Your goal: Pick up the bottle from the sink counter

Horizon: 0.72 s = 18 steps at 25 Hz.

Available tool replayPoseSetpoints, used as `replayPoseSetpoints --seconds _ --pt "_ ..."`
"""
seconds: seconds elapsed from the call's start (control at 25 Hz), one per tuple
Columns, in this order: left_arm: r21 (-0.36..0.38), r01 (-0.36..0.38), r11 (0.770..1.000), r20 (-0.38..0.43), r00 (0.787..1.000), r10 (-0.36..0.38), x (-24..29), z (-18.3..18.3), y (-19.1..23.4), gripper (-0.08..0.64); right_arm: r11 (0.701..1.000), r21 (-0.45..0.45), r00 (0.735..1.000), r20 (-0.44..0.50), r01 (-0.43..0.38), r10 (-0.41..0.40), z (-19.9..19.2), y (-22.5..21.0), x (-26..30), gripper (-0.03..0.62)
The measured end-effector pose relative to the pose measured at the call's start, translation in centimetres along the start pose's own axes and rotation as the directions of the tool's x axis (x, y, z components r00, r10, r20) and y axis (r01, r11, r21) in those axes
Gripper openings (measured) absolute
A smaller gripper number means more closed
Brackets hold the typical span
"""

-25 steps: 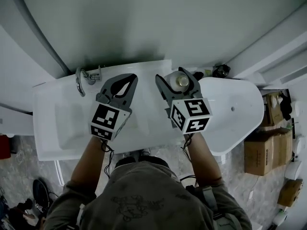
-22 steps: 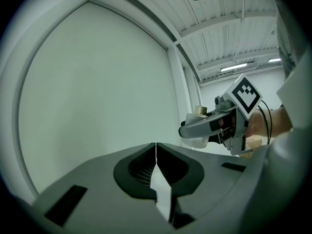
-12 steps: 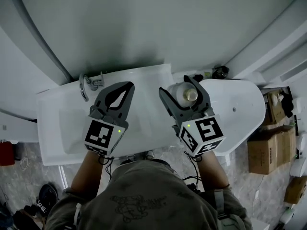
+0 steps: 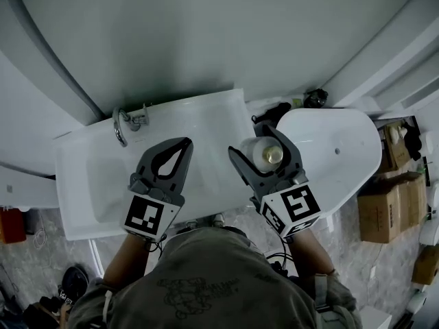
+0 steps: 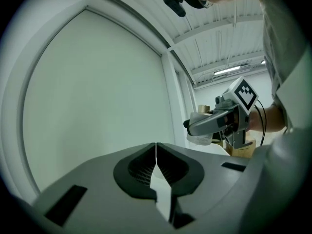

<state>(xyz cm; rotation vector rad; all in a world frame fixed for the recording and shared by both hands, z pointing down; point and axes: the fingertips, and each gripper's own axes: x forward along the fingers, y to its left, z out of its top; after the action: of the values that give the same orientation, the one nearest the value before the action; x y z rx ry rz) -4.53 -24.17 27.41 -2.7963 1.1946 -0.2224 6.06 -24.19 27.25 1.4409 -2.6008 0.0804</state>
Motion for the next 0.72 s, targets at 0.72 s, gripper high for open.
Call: replayPoseSetpoints --seconds 0.72 --pt "-0.029 0.045 0.999 -0.087 0.995 -0.048 -0.6 -4.6 -2.4 0.018 0.998 0.052 0.995 -0.093 -0.030 0.035 -4.4 1.6 -1.1 0.324"
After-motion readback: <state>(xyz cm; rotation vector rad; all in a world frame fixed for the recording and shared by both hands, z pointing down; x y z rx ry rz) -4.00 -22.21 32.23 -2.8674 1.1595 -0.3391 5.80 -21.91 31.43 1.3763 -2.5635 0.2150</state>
